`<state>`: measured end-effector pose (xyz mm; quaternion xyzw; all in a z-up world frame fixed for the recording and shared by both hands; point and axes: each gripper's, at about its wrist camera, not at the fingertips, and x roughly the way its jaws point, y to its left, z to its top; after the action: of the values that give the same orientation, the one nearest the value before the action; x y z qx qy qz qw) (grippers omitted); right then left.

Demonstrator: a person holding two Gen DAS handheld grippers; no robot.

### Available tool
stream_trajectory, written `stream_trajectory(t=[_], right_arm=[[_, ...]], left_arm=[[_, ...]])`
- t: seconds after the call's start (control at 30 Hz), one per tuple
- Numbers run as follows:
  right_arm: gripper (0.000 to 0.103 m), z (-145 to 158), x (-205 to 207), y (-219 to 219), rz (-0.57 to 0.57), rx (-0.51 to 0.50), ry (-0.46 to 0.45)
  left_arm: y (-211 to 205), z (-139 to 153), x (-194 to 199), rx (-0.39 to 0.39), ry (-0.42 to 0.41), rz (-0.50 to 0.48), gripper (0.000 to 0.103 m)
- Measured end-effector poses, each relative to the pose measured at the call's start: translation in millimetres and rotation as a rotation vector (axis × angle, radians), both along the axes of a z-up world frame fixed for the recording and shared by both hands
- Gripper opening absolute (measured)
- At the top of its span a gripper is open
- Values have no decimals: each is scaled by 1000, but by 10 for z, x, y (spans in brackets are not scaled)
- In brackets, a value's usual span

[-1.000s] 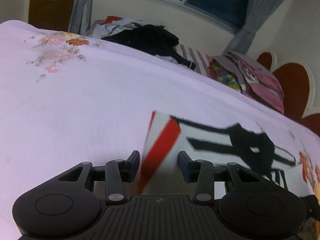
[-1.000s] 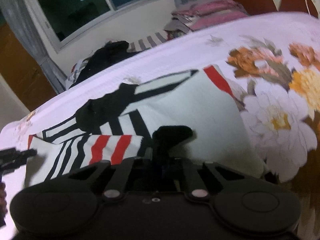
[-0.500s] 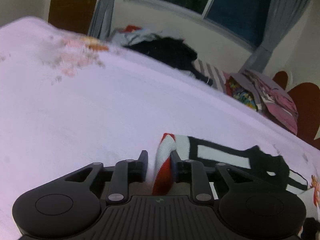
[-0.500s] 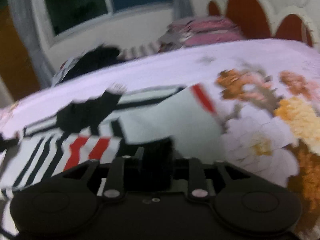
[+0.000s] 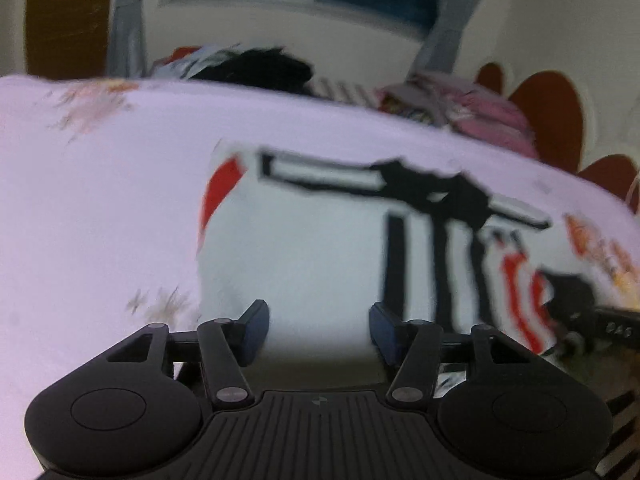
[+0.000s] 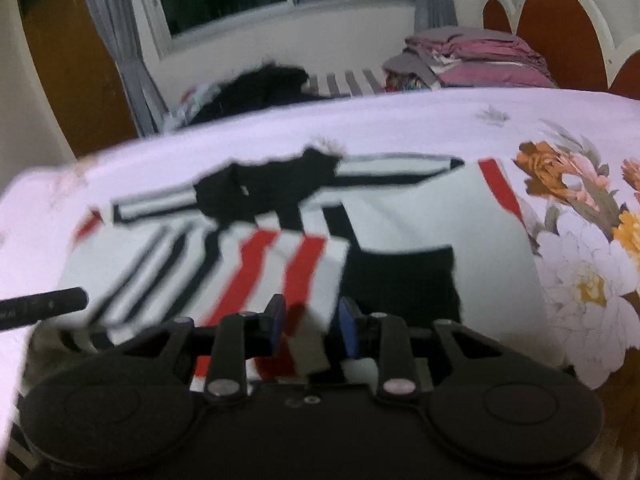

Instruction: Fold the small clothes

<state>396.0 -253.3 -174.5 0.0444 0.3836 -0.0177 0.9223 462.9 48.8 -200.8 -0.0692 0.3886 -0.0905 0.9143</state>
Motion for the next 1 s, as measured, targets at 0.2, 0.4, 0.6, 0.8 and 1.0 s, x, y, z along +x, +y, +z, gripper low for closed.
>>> stream_trajectory(t=[0.2, 0.4, 0.6, 0.8, 1.0], right_arm=[[29, 17, -57, -72, -4, -91, 33], [30, 135, -270, -52, 16, -13, 13], [34, 193, -507, 131, 84, 23, 20], [34, 130, -703, 469, 212, 18, 45], [35, -53, -1004, 541, 311, -85, 80]], left_arm=[[55, 15, -56, 28, -13, 11, 56], [-3, 171, -302, 0, -21, 39, 56], [-244, 290, -595, -13, -18, -15, 56], [-591, 195, -862, -16, 25, -105, 57], [-601, -15, -1203, 78, 47, -166, 57]])
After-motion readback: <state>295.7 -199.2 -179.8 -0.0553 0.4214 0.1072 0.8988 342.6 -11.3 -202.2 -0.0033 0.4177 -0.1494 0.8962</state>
